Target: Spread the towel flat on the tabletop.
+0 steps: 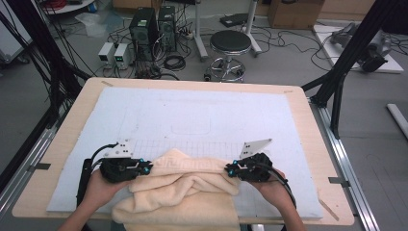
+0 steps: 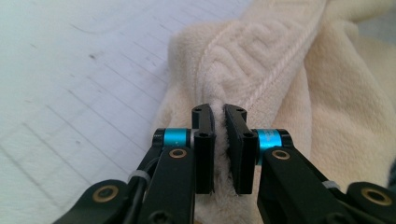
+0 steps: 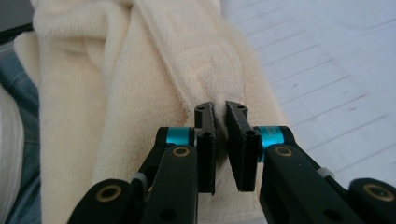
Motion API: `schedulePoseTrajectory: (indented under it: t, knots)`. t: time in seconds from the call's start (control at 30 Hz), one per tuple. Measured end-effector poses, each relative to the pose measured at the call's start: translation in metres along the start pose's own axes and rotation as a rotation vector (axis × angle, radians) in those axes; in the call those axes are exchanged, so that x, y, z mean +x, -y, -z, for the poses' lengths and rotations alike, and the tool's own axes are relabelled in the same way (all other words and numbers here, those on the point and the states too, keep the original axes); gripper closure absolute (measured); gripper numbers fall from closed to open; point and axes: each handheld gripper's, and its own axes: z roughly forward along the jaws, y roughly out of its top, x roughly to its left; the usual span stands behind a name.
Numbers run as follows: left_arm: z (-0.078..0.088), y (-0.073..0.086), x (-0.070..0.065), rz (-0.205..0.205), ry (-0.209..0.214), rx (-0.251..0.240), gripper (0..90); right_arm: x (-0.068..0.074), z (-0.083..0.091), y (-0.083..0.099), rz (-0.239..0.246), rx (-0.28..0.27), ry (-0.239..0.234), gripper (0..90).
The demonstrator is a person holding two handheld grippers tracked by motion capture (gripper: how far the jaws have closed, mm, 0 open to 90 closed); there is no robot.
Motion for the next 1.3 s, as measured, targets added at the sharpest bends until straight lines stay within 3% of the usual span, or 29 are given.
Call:
schedulePoseTrajectory:
  t: [0.3, 0.5, 0.83, 0.93, 1.03, 1.3]
  knots:
    - [0.017, -0.027, 0.012, 0.046, -0.089, -0.115, 82.0, -0.004, 0.026, -0.038, 0.047, -0.063, 0.077, 84.5]
    - [0.018, -0.033, 0.016, 0.054, -0.111, -0.115, 82.1, -0.007, 0.034, -0.052, 0.059, -0.077, 0.091, 84.6]
    - [0.014, -0.014, 0.000, -0.012, -0.075, -0.066, 82.0, 0.005, 0.028, -0.034, 0.058, -0.045, 0.045, 84.6]
    - [0.013, -0.008, 0.000, -0.005, -0.057, -0.074, 81.9, 0.006, 0.027, -0.028, 0.038, -0.070, 0.020, 84.6]
    - [0.012, -0.005, -0.002, -0.006, -0.065, -0.072, 81.9, 0.006, 0.026, -0.024, 0.032, -0.078, 0.014, 84.6]
    - [0.009, -0.008, 0.002, -0.013, -0.040, -0.055, 81.8, 0.003, 0.022, -0.020, 0.010, -0.075, -0.001, 84.7]
